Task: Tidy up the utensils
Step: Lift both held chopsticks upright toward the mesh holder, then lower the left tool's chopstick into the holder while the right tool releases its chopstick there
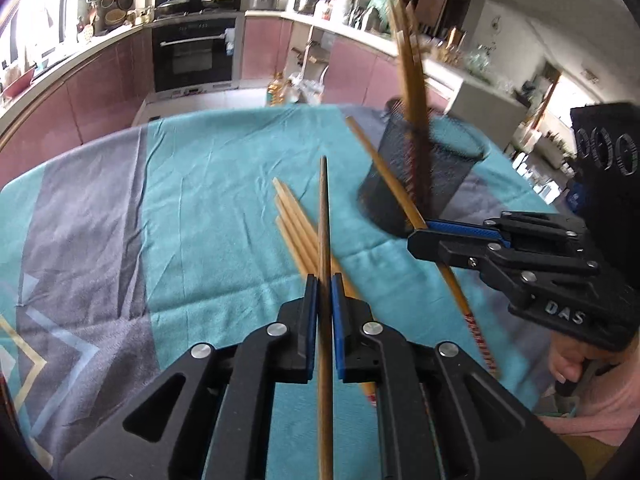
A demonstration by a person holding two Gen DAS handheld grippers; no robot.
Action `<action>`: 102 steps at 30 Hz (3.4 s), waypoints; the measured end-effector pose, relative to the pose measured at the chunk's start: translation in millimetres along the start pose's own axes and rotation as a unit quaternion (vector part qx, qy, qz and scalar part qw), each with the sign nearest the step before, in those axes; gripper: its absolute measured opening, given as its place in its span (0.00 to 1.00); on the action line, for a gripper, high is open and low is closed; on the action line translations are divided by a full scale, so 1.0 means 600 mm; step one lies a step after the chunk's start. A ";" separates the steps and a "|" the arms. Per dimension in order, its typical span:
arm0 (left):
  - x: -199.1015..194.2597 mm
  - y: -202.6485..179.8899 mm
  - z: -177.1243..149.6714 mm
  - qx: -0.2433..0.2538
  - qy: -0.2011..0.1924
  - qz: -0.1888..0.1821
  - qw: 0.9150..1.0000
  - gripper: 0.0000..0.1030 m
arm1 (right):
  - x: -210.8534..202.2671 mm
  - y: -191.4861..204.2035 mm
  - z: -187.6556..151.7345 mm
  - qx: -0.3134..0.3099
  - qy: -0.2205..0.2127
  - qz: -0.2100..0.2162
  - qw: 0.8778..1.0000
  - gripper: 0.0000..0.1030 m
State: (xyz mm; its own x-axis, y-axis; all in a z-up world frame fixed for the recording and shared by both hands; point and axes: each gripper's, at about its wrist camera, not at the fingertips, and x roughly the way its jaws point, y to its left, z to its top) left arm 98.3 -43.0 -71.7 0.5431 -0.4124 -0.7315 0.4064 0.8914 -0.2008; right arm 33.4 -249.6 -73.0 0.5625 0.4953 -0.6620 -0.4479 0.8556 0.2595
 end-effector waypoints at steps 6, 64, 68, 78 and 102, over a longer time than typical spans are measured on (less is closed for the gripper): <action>-0.067 -0.009 0.033 0.003 -0.045 -0.044 0.998 0.07 | -0.066 -0.016 0.024 0.006 -0.049 -0.002 0.999 0.06; -0.016 -0.116 0.235 0.070 -0.067 -0.043 0.994 0.08 | -0.046 -0.122 0.152 0.042 -0.064 -0.063 0.995 0.07; -0.016 -0.114 0.235 0.067 -0.074 -0.041 0.994 0.17 | -0.042 -0.127 0.151 0.052 -0.065 -0.063 0.995 0.08; -0.048 -0.096 0.207 0.067 -0.107 -0.018 0.992 0.21 | -0.059 -0.122 0.134 0.053 -0.077 -0.057 0.994 0.08; 0.016 0.012 -0.019 -0.004 0.015 0.015 1.000 0.29 | 0.033 -0.005 -0.030 0.016 0.043 0.038 0.998 0.22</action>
State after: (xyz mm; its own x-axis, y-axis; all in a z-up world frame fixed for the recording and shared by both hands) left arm 98.2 -38.3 -87.4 0.5329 -0.3801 -0.7560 0.3844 0.9047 -0.1839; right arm 33.5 -245.4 -99.5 0.4647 0.5458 -0.6972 -0.4636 0.8208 0.3337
